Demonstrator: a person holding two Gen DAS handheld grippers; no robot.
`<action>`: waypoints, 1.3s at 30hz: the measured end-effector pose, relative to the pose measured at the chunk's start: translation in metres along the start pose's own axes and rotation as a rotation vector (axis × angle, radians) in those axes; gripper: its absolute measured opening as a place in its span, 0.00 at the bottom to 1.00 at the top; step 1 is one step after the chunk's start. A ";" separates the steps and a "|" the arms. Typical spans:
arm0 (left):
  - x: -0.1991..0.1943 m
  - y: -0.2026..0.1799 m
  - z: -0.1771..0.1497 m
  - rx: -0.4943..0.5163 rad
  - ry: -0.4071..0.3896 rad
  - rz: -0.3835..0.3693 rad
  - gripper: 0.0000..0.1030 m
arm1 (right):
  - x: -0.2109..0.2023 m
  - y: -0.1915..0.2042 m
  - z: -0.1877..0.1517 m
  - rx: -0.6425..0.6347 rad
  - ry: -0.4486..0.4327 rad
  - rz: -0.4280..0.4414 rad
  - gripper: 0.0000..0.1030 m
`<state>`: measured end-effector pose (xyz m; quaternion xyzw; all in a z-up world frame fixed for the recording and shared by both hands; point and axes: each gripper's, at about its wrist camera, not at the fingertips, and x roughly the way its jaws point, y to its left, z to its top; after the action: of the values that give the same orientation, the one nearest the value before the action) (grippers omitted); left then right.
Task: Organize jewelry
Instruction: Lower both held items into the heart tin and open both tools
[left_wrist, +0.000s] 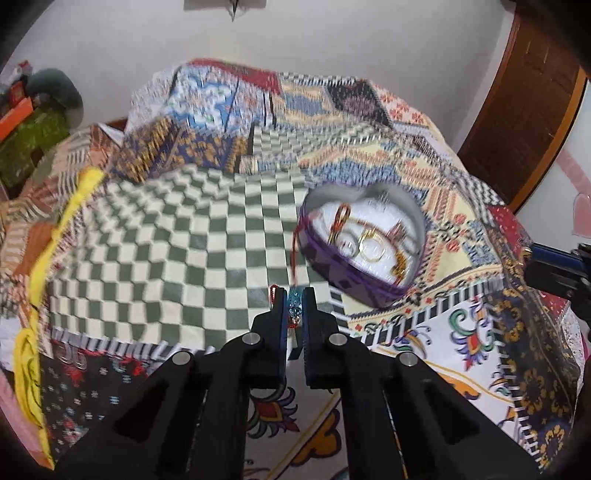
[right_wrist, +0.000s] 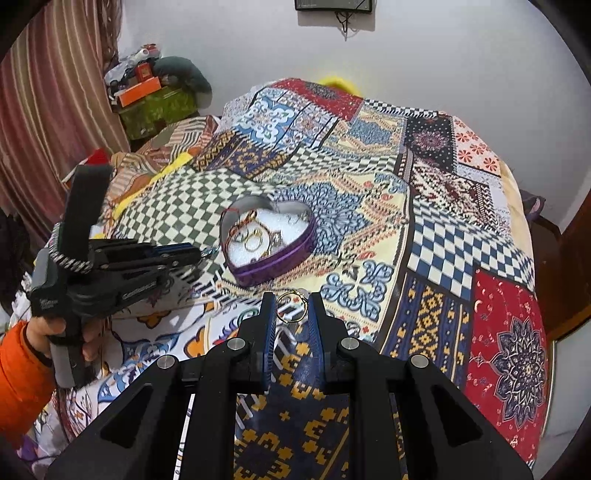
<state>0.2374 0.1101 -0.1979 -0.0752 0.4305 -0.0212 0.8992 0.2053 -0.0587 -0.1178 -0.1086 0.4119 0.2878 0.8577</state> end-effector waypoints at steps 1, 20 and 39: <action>-0.007 -0.001 0.002 0.006 -0.016 0.002 0.05 | -0.002 -0.001 0.002 0.004 -0.007 0.000 0.15; -0.064 -0.030 0.051 0.065 -0.207 -0.032 0.05 | -0.006 0.002 0.049 0.042 -0.089 0.032 0.15; 0.007 -0.040 0.049 0.015 -0.068 -0.138 0.05 | 0.051 -0.006 0.072 0.066 0.038 0.029 0.15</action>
<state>0.2812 0.0756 -0.1672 -0.0984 0.3934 -0.0838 0.9102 0.2803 -0.0126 -0.1117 -0.0799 0.4390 0.2843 0.8485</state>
